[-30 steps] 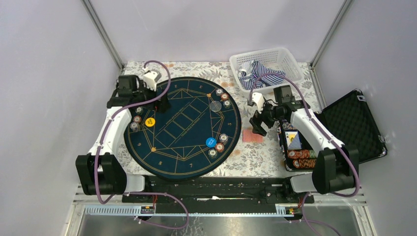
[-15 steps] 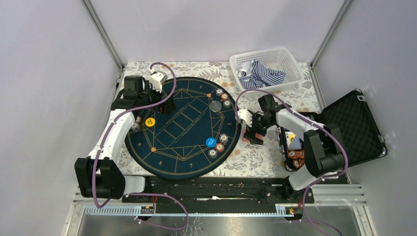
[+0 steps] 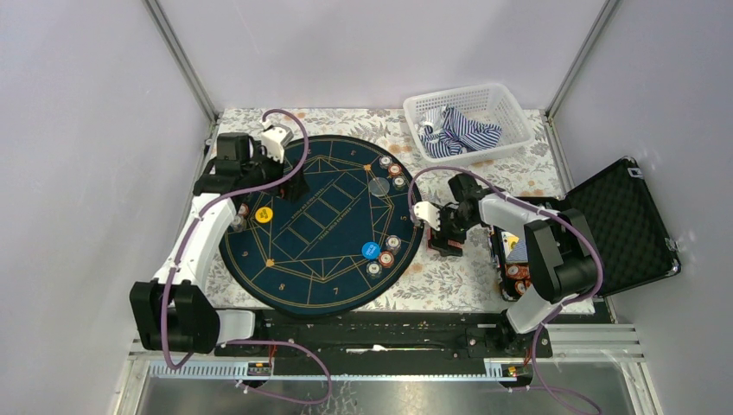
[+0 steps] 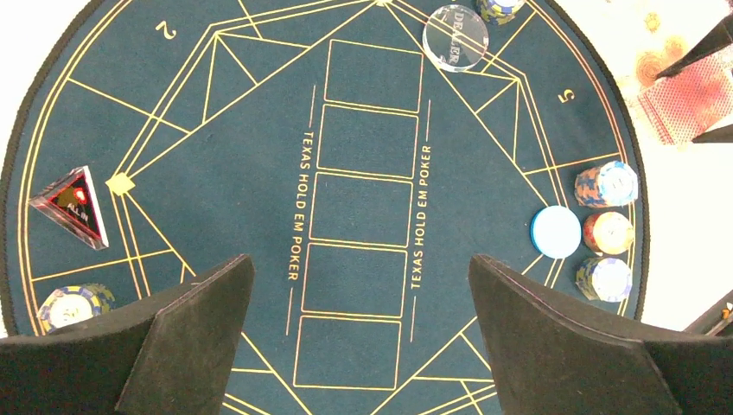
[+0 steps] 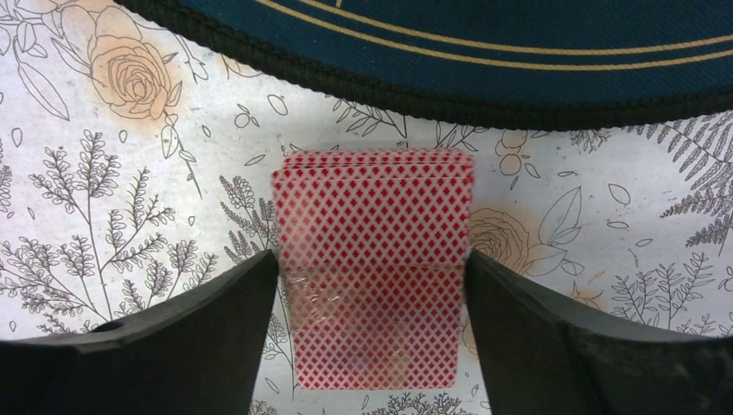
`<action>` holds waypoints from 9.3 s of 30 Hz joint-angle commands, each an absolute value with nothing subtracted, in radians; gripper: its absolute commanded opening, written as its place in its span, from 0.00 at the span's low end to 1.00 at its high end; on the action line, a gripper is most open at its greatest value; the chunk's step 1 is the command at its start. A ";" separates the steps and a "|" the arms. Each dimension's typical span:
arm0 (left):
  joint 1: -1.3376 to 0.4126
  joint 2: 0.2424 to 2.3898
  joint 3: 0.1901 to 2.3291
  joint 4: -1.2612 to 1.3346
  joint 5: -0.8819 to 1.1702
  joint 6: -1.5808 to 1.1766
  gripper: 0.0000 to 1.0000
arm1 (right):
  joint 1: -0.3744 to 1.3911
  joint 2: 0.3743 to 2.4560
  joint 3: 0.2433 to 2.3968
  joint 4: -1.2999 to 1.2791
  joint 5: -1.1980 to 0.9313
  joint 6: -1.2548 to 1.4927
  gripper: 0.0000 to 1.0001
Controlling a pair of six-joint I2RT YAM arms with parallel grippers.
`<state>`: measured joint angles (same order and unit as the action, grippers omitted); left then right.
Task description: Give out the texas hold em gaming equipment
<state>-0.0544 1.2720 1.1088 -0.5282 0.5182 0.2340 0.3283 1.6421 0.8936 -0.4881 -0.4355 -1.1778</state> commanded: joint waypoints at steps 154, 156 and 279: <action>-0.370 1.532 0.733 1.461 1.219 -1.568 0.05 | 0.414 1.503 1.062 0.443 -1.109 0.708 1.00; -0.372 1.535 0.736 1.466 1.215 -1.574 0.07 | 0.423 1.511 1.060 0.444 -1.108 0.708 1.00; -0.364 1.510 0.695 0.936 1.195 -1.248 0.00 | 0.686 1.467 1.483 -0.729 -0.465 -0.649 1.00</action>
<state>-0.3286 1.5829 0.6685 1.0698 1.1831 -1.4071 0.6395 1.4559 1.4010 -0.6319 -0.5629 -0.4919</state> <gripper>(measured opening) 0.254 0.995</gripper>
